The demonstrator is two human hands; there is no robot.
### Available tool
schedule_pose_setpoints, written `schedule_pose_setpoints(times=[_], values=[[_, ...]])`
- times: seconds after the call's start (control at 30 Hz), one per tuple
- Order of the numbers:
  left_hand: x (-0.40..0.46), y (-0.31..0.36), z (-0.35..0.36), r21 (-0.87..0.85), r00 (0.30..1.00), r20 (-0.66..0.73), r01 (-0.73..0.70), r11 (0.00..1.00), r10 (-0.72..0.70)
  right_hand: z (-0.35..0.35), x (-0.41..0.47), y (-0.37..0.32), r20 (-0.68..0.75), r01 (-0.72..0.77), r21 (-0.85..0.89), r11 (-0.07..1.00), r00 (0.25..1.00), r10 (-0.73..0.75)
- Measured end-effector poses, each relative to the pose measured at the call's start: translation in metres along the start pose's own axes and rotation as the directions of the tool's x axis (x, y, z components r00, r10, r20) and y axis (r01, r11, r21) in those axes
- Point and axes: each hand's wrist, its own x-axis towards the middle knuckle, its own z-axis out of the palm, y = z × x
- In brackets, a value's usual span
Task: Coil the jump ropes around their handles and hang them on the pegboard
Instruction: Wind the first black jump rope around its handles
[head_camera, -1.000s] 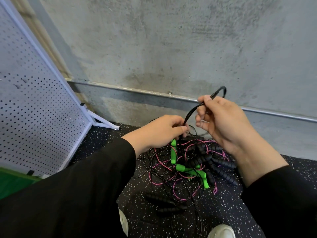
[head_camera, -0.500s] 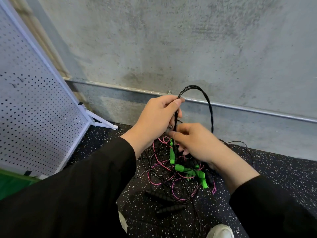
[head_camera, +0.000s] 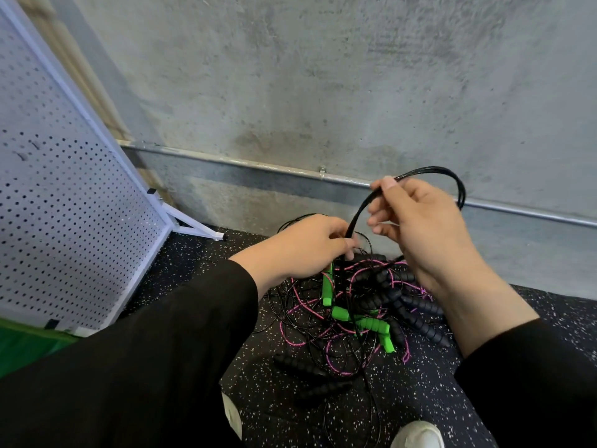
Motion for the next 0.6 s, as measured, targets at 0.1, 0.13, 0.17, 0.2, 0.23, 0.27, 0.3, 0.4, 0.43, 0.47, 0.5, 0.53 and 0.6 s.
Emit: schedule_pose_setpoints(times=[0.1,0.13,0.17,0.2,0.23,0.27,0.3,0.4,0.43,0.47,0.5,0.53,0.6], values=[[0.003,0.002,-0.001,-0.068,0.987,-0.156,-0.040,0.997,0.029,-0.005,0.002,-0.004,-0.003,-0.016,0.053,0.998,1.000,0.017],[0.004,0.004,-0.002,-0.124,0.975,-0.219,-0.063,0.990,0.034,-0.005,0.002,-0.003,0.007,-0.037,0.025,0.999,0.999,0.037],[0.004,0.005,-0.004,-0.183,0.961,-0.275,-0.092,0.979,0.039,-0.005,0.001,0.000,0.026,-0.066,-0.032,0.997,0.997,0.067],[0.005,0.007,-0.005,-0.240,0.946,-0.322,-0.124,0.963,0.042,-0.004,0.000,0.004,0.058,-0.091,-0.127,0.988,0.993,0.099],[0.005,0.009,-0.005,-0.299,0.933,-0.358,-0.155,0.942,0.040,-0.003,-0.001,0.007,0.115,-0.097,-0.248,0.964,0.985,0.128],[0.005,0.011,-0.006,-0.362,0.922,-0.385,-0.182,0.914,0.031,0.000,-0.003,0.011,0.192,-0.075,-0.370,0.926,0.969,0.155],[0.004,0.013,-0.006,-0.434,0.916,-0.400,-0.207,0.877,0.019,0.003,-0.006,0.015,0.265,-0.028,-0.470,0.882,0.949,0.172],[0.002,0.019,-0.007,-0.624,0.915,-0.404,-0.282,0.729,0.008,0.013,-0.012,0.023,0.350,0.124,-0.593,0.795,0.930,0.116],[0.002,0.019,-0.007,-0.654,0.914,-0.406,-0.297,0.696,0.008,0.015,-0.012,0.024,0.337,0.143,-0.603,0.785,0.937,0.088],[0.003,0.019,-0.008,-0.670,0.910,-0.414,-0.303,0.678,-0.002,0.017,-0.011,0.024,0.322,0.153,-0.606,0.781,0.945,0.065],[0.004,0.018,-0.008,-0.672,0.904,-0.426,-0.298,0.678,-0.025,0.017,-0.010,0.023,0.308,0.162,-0.607,0.778,0.951,0.042],[0.005,0.017,-0.009,-0.663,0.900,-0.433,-0.276,0.696,-0.056,0.018,-0.009,0.022,0.292,0.168,-0.598,0.784,0.956,0.018],[0.006,0.013,-0.010,-0.625,0.902,-0.415,-0.184,0.759,-0.123,0.016,-0.005,0.018,0.242,0.154,-0.535,0.831,0.970,-0.023]])
